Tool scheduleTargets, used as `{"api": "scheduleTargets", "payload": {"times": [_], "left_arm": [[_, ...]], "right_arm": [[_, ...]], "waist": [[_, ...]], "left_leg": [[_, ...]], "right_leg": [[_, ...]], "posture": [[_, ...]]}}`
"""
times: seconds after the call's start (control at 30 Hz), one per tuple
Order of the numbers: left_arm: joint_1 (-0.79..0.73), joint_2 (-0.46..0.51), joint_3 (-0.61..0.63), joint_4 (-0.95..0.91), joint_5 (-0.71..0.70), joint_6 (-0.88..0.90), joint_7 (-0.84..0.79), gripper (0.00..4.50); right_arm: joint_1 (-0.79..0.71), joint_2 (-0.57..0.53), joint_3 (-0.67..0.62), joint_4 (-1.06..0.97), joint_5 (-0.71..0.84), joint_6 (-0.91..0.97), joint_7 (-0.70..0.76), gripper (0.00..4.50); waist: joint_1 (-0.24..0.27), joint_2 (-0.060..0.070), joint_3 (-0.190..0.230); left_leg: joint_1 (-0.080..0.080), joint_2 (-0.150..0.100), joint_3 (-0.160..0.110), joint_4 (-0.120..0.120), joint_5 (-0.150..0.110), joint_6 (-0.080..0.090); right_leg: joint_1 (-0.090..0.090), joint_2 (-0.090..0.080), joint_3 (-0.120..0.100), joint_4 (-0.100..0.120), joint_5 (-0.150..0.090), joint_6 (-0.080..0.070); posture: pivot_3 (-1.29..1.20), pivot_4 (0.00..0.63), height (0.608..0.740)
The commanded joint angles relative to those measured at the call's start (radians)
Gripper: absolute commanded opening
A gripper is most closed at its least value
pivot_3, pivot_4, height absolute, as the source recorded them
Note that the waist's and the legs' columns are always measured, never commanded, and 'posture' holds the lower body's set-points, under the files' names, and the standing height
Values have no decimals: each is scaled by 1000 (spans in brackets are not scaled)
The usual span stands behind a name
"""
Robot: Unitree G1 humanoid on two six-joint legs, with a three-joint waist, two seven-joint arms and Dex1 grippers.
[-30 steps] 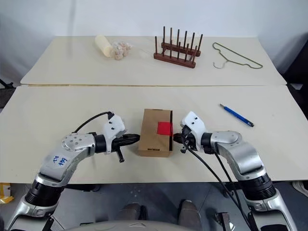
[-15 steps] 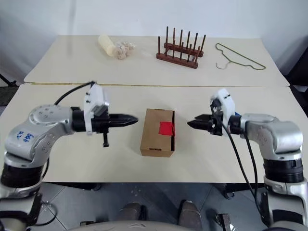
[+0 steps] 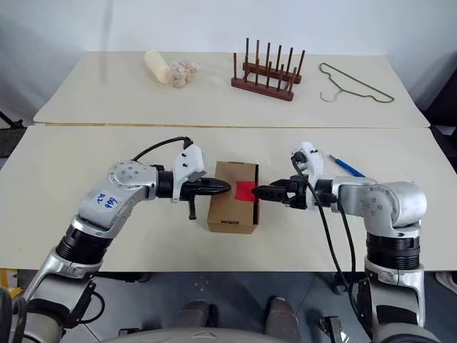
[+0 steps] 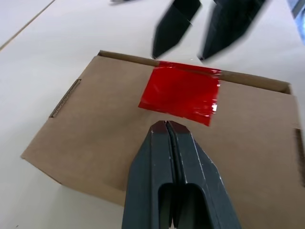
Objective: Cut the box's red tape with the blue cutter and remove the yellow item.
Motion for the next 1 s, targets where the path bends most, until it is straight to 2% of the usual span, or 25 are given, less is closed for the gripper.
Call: {"api": "scheduleTargets", "payload": {"times": [0.03,0.43,0.7,1.0], "left_arm": [[22,13,-1,-35,13,-3,-7,0],[76,26,-11,-54,23,26,-7,0],[114,38,-32,-56,33,35,-13,0],[128,34,-37,-65,31,43,-13,0]], "right_arm": [[9,-21,10,-27,-1,-33,-7,4453],[15,-83,53,68,-42,-104,-13,4453],[19,-89,20,133,-24,-93,-25,4453],[28,-76,-18,178,-20,-74,-60,4453]], "waist": [[-1,0,0],[3,-1,-1],[7,-2,-2],[3,-3,-4]], "left_leg": [[0,0,0,0,0,0],[2,0,0,1,0,0],[10,0,0,1,0,1],[11,0,1,0,0,1]], "right_leg": [[0,0,0,0,0,0],[2,0,0,1,0,0],[10,0,1,0,0,0],[10,0,2,1,0,0]], "posture": [[0,150,740],[0,150,740],[0,150,740],[0,150,740]]}}
